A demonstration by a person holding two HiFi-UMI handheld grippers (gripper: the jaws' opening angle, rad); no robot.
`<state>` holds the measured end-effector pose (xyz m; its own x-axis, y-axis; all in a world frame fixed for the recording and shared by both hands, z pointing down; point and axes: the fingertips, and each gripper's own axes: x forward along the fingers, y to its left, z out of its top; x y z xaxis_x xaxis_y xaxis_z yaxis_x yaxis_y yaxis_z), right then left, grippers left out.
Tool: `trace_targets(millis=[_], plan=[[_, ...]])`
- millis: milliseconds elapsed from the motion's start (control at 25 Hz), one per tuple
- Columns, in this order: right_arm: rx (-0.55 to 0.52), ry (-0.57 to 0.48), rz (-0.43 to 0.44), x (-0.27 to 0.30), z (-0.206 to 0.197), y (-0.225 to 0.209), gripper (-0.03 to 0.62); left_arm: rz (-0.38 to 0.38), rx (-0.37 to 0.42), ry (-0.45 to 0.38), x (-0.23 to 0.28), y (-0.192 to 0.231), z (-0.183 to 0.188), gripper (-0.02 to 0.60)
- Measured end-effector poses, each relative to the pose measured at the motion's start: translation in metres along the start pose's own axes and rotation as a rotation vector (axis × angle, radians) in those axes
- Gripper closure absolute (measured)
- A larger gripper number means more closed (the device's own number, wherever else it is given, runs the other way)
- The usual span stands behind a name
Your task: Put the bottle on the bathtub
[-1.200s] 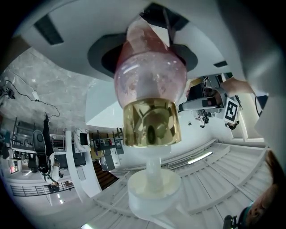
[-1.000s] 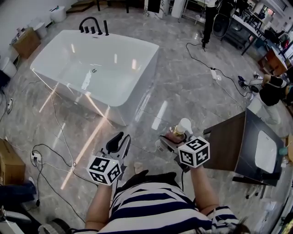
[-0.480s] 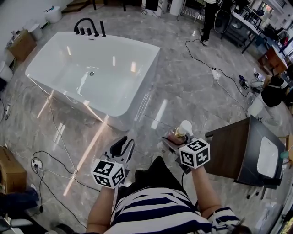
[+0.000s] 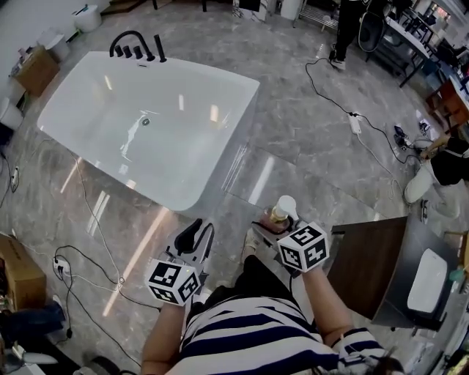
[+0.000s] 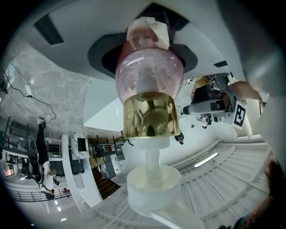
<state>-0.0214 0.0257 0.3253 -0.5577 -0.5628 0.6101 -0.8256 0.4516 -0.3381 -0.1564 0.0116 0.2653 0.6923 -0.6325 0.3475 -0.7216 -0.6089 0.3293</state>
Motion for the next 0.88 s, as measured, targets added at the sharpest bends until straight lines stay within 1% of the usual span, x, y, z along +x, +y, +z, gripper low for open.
trace_targets(millis=[80, 280, 480, 680, 880], plan=[[-0.003, 0.009, 0.013, 0.006, 0.008, -0.015, 0.362, 0.002, 0.006, 0.007, 0.021, 0.001, 0.008, 0.465], [-0.017, 0.032, 0.05, 0.023, 0.03, -0.05, 0.362, 0.022, -0.011, 0.019, 0.07, 0.009, 0.021, 0.465], [-0.026, 0.034, 0.052, 0.041, 0.044, -0.086, 0.362, 0.031, -0.001, 0.019, 0.114, 0.019, 0.035, 0.465], [-0.015, 0.041, 0.041, 0.054, 0.057, -0.116, 0.362, 0.009, -0.005, 0.059, 0.138, 0.031, 0.032, 0.465], [0.006, 0.059, 0.016, 0.064, 0.063, -0.136, 0.362, 0.006, -0.016, 0.092, 0.155, 0.05, 0.032, 0.465]])
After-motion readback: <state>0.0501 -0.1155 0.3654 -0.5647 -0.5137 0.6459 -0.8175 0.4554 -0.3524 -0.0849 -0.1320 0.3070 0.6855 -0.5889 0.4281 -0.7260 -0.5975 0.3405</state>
